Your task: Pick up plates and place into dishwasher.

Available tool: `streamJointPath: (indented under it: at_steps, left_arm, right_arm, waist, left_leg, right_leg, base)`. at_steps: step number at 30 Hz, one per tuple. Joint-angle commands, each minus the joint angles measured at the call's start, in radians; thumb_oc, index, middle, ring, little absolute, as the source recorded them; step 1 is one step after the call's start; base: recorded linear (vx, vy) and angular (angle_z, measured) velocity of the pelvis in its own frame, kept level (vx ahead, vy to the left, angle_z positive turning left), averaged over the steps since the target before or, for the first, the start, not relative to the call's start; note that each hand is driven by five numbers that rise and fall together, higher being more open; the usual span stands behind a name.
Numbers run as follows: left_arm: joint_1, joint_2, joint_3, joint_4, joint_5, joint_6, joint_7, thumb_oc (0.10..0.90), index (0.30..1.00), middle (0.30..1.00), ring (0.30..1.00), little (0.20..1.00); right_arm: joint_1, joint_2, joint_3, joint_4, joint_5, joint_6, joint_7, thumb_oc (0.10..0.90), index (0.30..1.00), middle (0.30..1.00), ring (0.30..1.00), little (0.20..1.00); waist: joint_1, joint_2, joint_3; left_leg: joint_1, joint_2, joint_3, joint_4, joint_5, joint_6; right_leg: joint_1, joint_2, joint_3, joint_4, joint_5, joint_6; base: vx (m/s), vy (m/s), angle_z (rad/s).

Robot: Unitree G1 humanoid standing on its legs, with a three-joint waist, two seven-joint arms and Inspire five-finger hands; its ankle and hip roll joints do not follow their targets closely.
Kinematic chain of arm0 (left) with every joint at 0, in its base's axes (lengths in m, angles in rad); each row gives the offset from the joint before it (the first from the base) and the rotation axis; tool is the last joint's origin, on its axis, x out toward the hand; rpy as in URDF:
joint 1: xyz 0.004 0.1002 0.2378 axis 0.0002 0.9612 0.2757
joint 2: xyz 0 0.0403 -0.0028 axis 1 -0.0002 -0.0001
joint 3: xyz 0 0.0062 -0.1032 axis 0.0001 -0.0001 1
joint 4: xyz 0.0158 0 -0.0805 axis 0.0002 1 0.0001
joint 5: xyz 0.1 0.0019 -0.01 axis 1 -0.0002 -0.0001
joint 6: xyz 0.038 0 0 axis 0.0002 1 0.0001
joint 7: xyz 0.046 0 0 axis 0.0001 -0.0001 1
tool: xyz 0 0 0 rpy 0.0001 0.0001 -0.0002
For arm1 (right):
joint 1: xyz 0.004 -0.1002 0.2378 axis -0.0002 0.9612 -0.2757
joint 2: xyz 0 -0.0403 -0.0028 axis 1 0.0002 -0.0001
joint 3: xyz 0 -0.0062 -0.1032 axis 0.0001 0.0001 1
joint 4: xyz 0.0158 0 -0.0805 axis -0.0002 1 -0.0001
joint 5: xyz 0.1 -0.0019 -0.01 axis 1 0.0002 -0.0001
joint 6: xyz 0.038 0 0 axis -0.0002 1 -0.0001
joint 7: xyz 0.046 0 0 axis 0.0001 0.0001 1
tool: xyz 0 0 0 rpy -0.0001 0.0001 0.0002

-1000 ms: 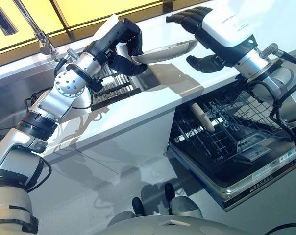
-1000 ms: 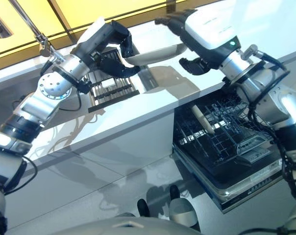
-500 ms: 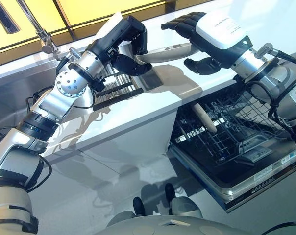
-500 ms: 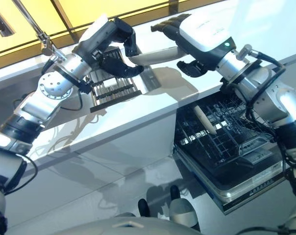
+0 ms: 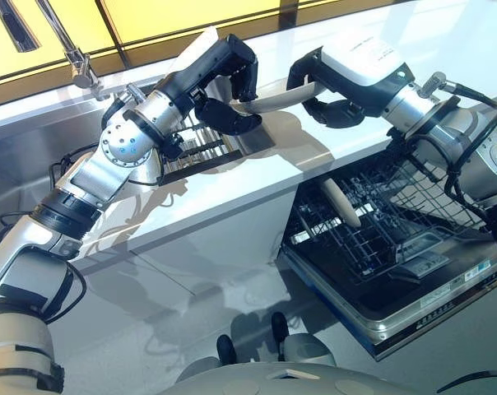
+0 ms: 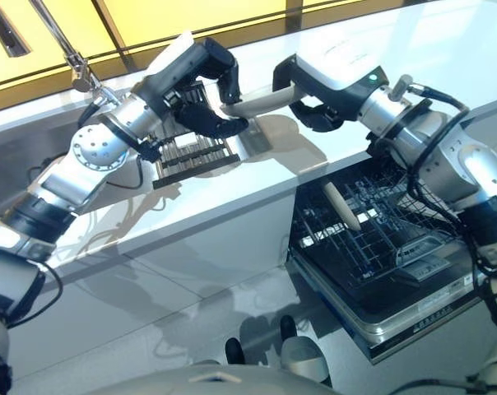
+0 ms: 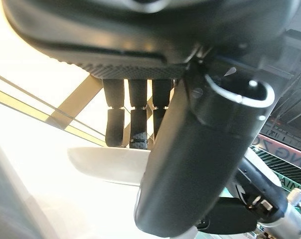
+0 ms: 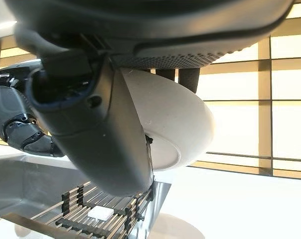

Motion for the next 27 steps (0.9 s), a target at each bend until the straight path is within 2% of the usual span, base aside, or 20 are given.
streamJointPath:
  at_steps: [1, 3, 4, 5, 12, 17, 18, 20, 24, 27]
  left_arm:
    - [-0.167, 0.000, 0.013, -0.002, -0.078, -0.062, 0.065, 0.100, 0.300, 0.300, 0.300, 0.200]
    - [-0.167, 0.000, 0.013, 0.005, -0.070, -0.064, 0.072, 0.103, 0.302, 0.302, 0.302, 0.203]
    - [-0.166, -0.001, 0.014, 0.008, -0.062, -0.065, 0.078, 0.726, 0.836, 0.836, 0.836, 0.826]
    - [-0.161, 0.000, 0.020, 0.006, -0.061, -0.065, 0.077, 0.800, 0.900, 0.900, 0.900, 0.900]
    - [-0.097, 0.024, 0.071, 0.008, -0.042, -0.083, 0.088, 0.800, 0.900, 0.900, 0.900, 0.900]
    - [0.010, 0.050, 0.164, -0.004, -0.067, -0.089, 0.095, 0.800, 0.900, 0.900, 0.900, 0.900]
    - [0.064, 0.054, 0.206, 0.001, -0.064, -0.092, 0.098, 0.800, 0.900, 0.900, 0.900, 0.900]
    - [0.080, 0.055, 0.219, 0.006, -0.063, -0.094, 0.097, 0.800, 0.900, 0.900, 0.900, 0.900]
    - [0.192, 0.059, 0.314, 0.035, -0.068, -0.158, 0.125, 0.800, 0.900, 0.900, 0.900, 0.900]
    - [0.234, 0.051, 0.362, 0.044, -0.101, -0.169, 0.124, 0.800, 0.900, 0.900, 0.900, 0.900]
  right_arm:
    - [-0.089, 0.025, -0.020, 0.035, 0.024, -0.004, -0.071, 0.100, 0.300, 0.300, 0.300, 0.200]
    - [-0.087, 0.027, -0.023, 0.038, 0.017, -0.002, -0.077, 0.100, 0.300, 0.300, 0.300, 0.200]
    - [-0.084, 0.028, -0.025, 0.037, 0.012, 0.002, -0.081, 0.100, 0.300, 0.300, 0.300, 0.200]
    - [-0.079, 0.028, -0.030, 0.034, 0.005, 0.003, -0.085, 0.100, 0.300, 0.300, 0.300, 0.200]
    - [-0.016, 0.005, -0.091, 0.020, -0.022, 0.009, -0.112, 0.100, 0.300, 0.300, 0.300, 0.200]
    - [0.100, -0.024, -0.195, 0.006, -0.067, 0.011, -0.169, 0.100, 0.300, 0.300, 0.300, 0.200]
    - [0.163, -0.035, -0.255, -0.004, -0.079, 0.014, -0.194, 0.100, 0.300, 0.300, 0.300, 0.200]
    - [0.180, -0.039, -0.273, -0.006, -0.084, 0.016, -0.200, 0.100, 0.300, 0.300, 0.300, 0.200]
    - [0.316, -0.073, -0.411, -0.013, -0.126, 0.006, -0.242, 0.100, 0.300, 0.300, 0.300, 0.200]
    - [0.375, -0.087, -0.473, -0.018, -0.138, 0.013, -0.269, 0.100, 0.300, 0.300, 0.300, 0.200]
  waist:
    - [0.022, 0.012, -0.148]
    - [0.022, 0.012, -0.147]
    - [0.022, 0.012, -0.146]
    - [0.022, 0.012, -0.146]
    - [0.021, 0.011, -0.145]
    - [0.021, 0.009, -0.140]
    - [0.018, 0.007, -0.137]
    - [0.016, 0.007, -0.136]
    - [0.006, 0.002, -0.137]
    - [0.000, -0.001, -0.140]
  left_leg:
    - [0.018, -0.024, -0.053, 0.028, -0.136, 0.003]
    - [0.017, -0.024, -0.052, 0.028, -0.136, 0.003]
    - [0.017, -0.024, -0.052, 0.028, -0.136, 0.003]
    - [0.017, -0.025, -0.053, 0.028, -0.136, 0.003]
    - [0.017, -0.023, -0.052, 0.028, -0.137, 0.003]
    - [0.018, -0.021, -0.049, 0.027, -0.136, 0.003]
    - [0.018, -0.020, -0.048, 0.029, -0.138, 0.004]
    - [0.018, -0.020, -0.047, 0.030, -0.138, 0.004]
    - [0.018, -0.018, -0.038, 0.029, -0.137, 0.001]
    - [0.018, -0.016, -0.030, 0.030, -0.138, 0.000]
  right_leg:
    - [0.030, 0.055, -0.019, 0.090, -0.172, 0.078]
    - [0.029, 0.054, -0.019, 0.091, -0.172, 0.078]
    - [0.030, 0.055, -0.019, 0.090, -0.172, 0.078]
    - [0.029, 0.055, -0.018, 0.090, -0.172, 0.078]
    - [0.028, 0.055, -0.017, 0.090, -0.172, 0.080]
    - [0.028, 0.057, -0.016, 0.091, -0.172, 0.079]
    - [0.026, 0.058, -0.015, 0.092, -0.173, 0.078]
    - [0.025, 0.058, -0.015, 0.094, -0.173, 0.078]
    - [0.021, 0.059, -0.012, 0.094, -0.170, 0.082]
    - [0.018, 0.060, -0.010, 0.095, -0.169, 0.083]
  base:
    - [0.00, 0.000, 0.00]
    - [0.00, 0.000, 0.00]
    - [0.00, 0.000, 0.00]
    - [0.00, 0.000, 0.00]
    - [0.00, 0.000, 0.00]
    - [0.00, 0.000, 0.00]
    - [0.00, 0.000, 0.00]
    - [0.00, 0.000, 0.00]
    - [0.00, 0.000, 0.00]
    - [0.00, 0.000, 0.00]
